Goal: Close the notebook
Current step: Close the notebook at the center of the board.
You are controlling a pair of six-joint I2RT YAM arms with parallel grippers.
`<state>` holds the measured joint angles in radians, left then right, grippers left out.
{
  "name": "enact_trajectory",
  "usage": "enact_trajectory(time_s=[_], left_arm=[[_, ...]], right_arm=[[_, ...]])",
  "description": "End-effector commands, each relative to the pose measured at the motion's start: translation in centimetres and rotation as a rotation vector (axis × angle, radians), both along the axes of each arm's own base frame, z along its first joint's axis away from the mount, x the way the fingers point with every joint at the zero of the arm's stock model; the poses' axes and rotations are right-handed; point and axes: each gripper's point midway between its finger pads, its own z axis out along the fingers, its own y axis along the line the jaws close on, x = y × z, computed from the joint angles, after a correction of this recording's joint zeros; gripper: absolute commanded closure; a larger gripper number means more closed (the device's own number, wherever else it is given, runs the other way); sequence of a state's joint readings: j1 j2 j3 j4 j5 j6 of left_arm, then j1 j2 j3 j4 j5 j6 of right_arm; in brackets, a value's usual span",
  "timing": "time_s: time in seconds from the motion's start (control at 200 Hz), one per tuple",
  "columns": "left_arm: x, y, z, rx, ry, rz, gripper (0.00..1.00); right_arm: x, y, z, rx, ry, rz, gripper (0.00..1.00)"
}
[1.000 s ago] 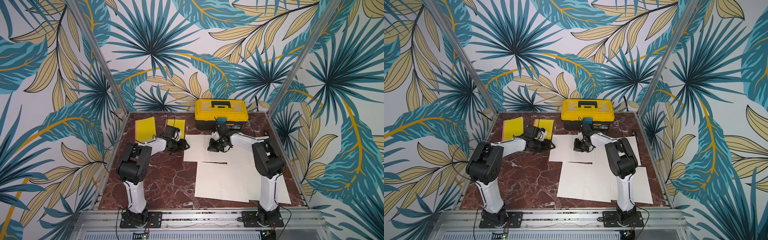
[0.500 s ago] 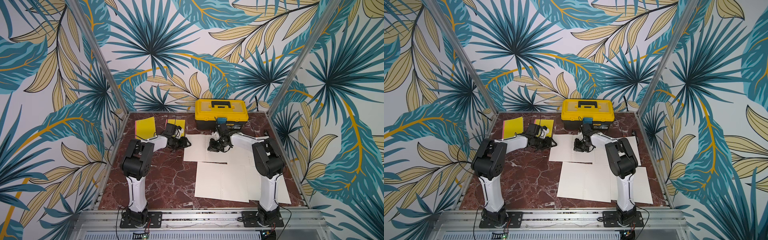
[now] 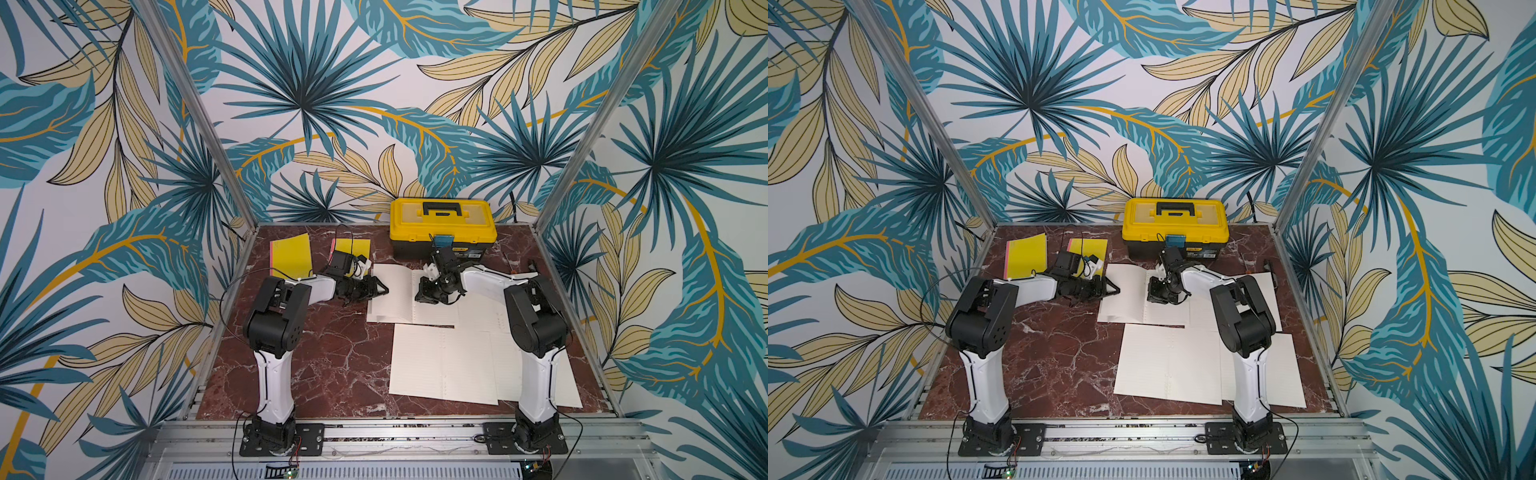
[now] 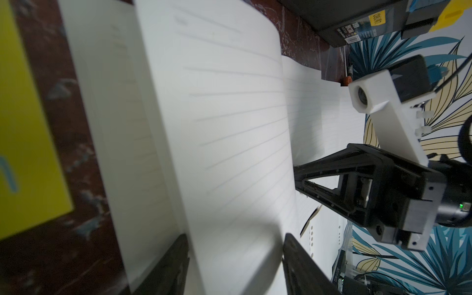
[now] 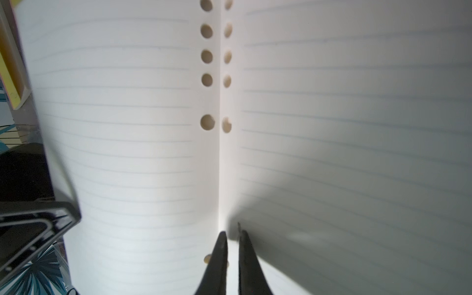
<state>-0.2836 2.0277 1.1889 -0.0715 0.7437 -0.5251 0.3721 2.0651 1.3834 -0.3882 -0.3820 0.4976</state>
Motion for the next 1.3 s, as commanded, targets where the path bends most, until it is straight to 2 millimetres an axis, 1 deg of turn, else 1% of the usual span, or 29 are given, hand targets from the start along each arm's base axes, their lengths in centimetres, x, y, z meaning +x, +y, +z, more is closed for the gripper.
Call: enact_trajectory(time_s=[0.0,0.225,0.37,0.486,0.601,0.821,0.966,1.101,1.292], left_arm=[[-0.8,-0.7,-0.3,-0.044,0.024,-0.025,0.40],[-0.8,-2.3,1.7,-0.138,-0.010,-0.060,0.40],[-0.9,-3.8,3.0,-0.171,-0.036,-0.101,0.40],[-1.0,-5.1,4.0,-0.186,-0.061,-0.128,0.40],[-0.9,-6.2,4.6,-0.186,-0.072,-0.146,0.40],[-0.7,-7.5,5.8,-0.190,-0.092,-0.159,0.40],[-0.7,-8.1,6.7,-0.197,-0.110,-0.166,0.40],[-1.0,-9.2,7.8,-0.208,-0.129,-0.189,0.39],[-1.5,-11.1,8.0,-0.220,-0.136,-0.228,0.39]], right_arm=[[-2.6,-0.4,-3.6,-0.052,0.114,0.005,0.87],[-2.6,-0.2,-3.5,-0.045,0.108,0.008,0.87],[-2.6,-0.1,-3.0,-0.034,0.099,0.016,0.87],[-2.5,0.2,-1.9,-0.018,0.075,0.028,0.87],[-2.3,0.5,-0.5,0.001,0.053,0.038,0.87],[-2.3,0.3,1.9,0.020,0.014,0.035,0.87],[-2.4,-0.7,4.1,0.014,-0.029,0.014,0.87],[-2.5,-2.6,6.1,0.008,-0.069,-0.024,0.87],[-2.9,-5.2,8.0,-0.008,-0.097,-0.070,0.86]])
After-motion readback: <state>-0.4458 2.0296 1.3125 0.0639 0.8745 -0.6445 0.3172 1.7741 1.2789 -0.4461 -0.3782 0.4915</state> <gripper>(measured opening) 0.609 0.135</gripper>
